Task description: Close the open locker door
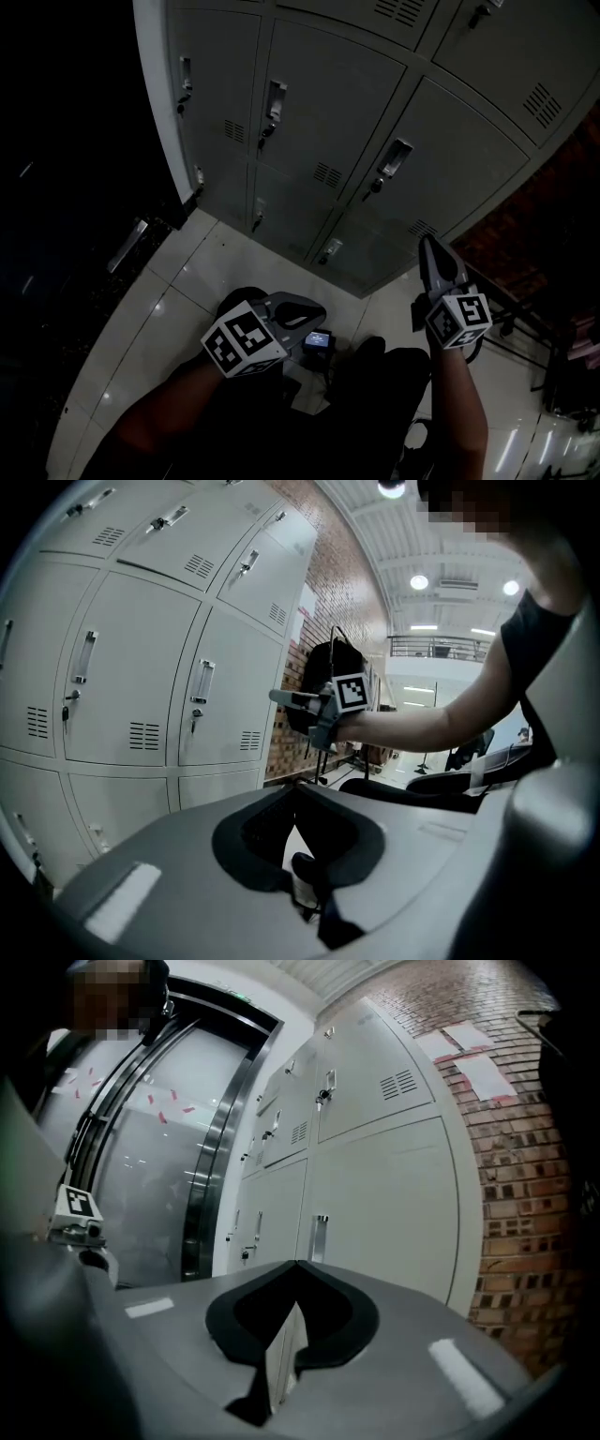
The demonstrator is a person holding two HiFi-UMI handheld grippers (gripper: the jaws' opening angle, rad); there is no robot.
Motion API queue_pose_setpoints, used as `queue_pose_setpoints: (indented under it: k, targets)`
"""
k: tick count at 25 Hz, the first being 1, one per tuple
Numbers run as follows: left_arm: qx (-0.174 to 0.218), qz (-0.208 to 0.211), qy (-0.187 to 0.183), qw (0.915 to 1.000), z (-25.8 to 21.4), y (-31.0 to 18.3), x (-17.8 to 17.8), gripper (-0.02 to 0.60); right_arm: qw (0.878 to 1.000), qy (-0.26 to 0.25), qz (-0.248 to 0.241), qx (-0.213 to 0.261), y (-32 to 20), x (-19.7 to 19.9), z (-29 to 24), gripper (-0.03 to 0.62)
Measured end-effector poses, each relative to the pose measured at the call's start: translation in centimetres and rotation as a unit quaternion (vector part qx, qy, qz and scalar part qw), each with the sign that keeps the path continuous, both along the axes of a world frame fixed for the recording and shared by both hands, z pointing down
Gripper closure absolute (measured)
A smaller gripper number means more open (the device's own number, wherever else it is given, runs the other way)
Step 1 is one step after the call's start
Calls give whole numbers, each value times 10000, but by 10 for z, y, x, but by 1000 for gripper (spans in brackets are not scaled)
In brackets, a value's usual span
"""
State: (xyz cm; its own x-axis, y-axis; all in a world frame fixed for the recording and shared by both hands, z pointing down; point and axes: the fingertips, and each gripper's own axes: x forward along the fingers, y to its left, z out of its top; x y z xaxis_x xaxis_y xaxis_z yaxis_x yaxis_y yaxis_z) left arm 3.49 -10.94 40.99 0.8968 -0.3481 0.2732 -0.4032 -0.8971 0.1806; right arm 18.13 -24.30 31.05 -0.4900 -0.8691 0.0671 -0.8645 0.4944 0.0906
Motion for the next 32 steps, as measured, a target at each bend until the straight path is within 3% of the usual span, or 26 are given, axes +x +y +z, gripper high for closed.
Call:
queue_pose_setpoints:
  k: [9, 18, 32]
  targets:
    - [-30, -6, 20, 10000, -1, -1, 1, 569, 9989, 131, 7, -442, 77, 36, 47, 591]
    - [-12, 94, -13, 10000, -2, -1, 11, 569, 9947, 115, -529, -870, 130, 16, 76, 591]
    - [32, 132, -246, 9996, 4, 1, 18, 569, 9890, -158, -888, -1172, 143, 13, 91, 592]
